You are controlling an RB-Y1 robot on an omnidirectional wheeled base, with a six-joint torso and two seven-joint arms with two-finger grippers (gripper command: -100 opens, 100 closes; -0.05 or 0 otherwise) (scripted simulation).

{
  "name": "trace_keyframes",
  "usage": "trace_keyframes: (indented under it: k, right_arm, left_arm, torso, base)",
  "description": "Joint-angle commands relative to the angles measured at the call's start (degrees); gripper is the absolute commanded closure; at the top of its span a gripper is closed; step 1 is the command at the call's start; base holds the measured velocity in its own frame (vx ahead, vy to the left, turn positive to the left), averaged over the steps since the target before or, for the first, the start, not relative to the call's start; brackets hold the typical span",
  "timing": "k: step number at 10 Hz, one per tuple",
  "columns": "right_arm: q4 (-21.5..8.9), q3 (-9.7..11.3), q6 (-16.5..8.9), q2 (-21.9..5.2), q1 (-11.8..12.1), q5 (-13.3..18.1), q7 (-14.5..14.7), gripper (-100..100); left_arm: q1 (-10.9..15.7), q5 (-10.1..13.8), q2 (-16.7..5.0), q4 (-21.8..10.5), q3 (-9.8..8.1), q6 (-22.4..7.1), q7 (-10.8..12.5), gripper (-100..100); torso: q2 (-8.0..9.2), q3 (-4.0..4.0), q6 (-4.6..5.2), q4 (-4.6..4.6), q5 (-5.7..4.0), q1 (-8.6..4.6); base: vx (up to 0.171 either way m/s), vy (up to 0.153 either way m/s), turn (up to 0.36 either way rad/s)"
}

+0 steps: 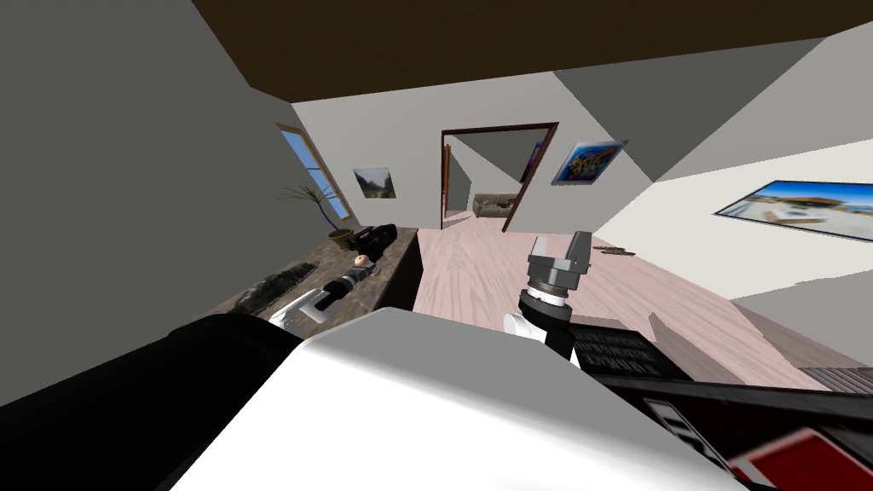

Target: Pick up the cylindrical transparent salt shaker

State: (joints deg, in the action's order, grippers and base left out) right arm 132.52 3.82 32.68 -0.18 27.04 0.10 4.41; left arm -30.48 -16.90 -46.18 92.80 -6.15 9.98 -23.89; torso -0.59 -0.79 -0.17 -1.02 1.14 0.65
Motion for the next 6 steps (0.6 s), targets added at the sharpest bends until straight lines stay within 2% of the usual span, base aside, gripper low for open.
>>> trace_keyframes:
  k: [1,2,3,4,5,6]
  right_arm:
    - [0.0,0.0,0.0,0.0,0.0,0.0,0.0,0]
    - [0.0,0.0,0.0,0.0,0.0,0.0,0.0,0]
    - [0.0,0.0,0.0,0.0,0.0,0.0,0.0,0]
    - [0.0,0.0,0.0,0.0,0.0,0.0,0.0,0]
    - [0.0,0.0,0.0,0.0,0.0,0.0,0.0,0]
    - [0.0,0.0,0.0,0.0,0.0,0.0,0.0,0]
  left_arm:
    - [-1.4,0.0,0.0,2.2,-0.13,-0.1,0.0,100]
    - [-4.0,-0.8,1.1,4.4,-3.11,-2.2,-0.2,100]
    - [-5.9,-0.8,1.1,6.2,-3.11,-2.2,-0.2,100]
    - [-6.3,-0.8,1.1,7.5,-3.11,-2.2,-0.2,100]
    - [-5.7,-0.8,1.1,6.3,-3.08,-2.0,-0.2,100]
    - [-5.9,-0.8,1.1,6.5,-3.11,-2.0,-0.3,0]
  torso:
    - [0.0,0.0,0.0,0.0,0.0,0.0]
    - [0.01,-0.01,0.05,-0.02,0.0,-0.1]
    - [-0.04,-0.03,0.06,-0.02,-0.04,-0.02]
    - [-0.07,-0.05,0.03,-0.04,-0.01,0.04]
    - [-0.07,-0.06,0.05,-0.05,-0.01,-0.01]
    - [-0.08,-0.07,0.07,-0.05,0.0,-0.05]
  base:
    - [0.004,0.001,0.022]
    - [0.014,0.022,-0.123]
    - [0.019,0.044,-0.086]
    - [0.012,0.03,0.005]
    - [0.003,0.01,0.006]
    - [0.0,0.0,0.0]
